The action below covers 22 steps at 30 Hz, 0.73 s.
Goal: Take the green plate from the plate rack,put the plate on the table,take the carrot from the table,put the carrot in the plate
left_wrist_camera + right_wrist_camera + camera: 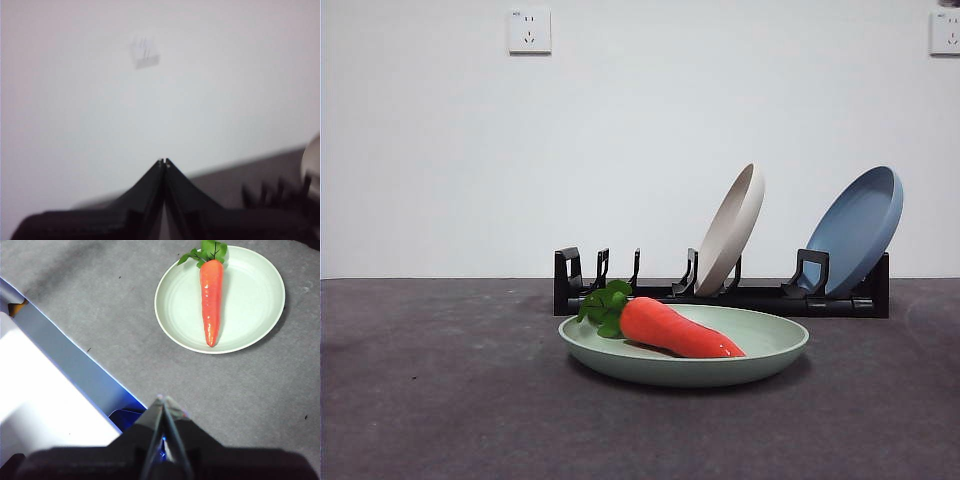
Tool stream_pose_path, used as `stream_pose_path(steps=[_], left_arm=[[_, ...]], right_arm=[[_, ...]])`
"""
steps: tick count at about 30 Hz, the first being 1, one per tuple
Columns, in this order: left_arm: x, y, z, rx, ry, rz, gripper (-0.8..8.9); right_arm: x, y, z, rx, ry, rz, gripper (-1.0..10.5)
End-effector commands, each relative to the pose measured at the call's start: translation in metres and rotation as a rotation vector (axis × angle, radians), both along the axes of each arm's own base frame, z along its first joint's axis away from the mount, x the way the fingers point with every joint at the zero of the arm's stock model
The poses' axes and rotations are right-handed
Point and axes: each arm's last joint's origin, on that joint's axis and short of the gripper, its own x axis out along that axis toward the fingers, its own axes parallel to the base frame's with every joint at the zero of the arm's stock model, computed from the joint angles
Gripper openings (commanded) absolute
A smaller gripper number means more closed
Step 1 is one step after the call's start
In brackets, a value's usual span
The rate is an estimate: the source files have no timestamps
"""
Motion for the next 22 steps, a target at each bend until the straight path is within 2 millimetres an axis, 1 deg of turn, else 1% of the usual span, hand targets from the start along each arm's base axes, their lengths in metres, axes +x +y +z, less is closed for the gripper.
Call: stream_pose_path(steps=[1,5,11,14,17,22], left_arm=[[0.002,0.003,-0.036,0.005,0.052,0.039,-0.03],[0.003,0.006,-0.076,-0.032,0.099,0.067,-0.03],[0.01,0.007,-0.126,-0.071,0.184,0.071,-0.03],[0.013,0.007,-0.145,-0.091,0.225,0.071,-0.03],[0.015,0.008,-0.16,-0.132,0.263,0.07,-0.03],[0.018,0.008,-0.176,-0.174,0.308,0.072,-0.03]], right_arm=[[0.0,0.0,-0.001,0.003,-0.001,-0.005,0.0],[0.0,0.0,-0.001,0.003,-0.001,-0.005,0.0],[0.0,0.0,-0.001,0.003,-0.001,-0.005,0.0],[0.0,0.0,-0.001,0.003,-0.001,-0.005,0.0],[0.0,0.0,-0.001,0.003,-0.001,-0.005,0.0],[0.0,0.0,-0.001,0.003,-0.001,-0.005,0.0]])
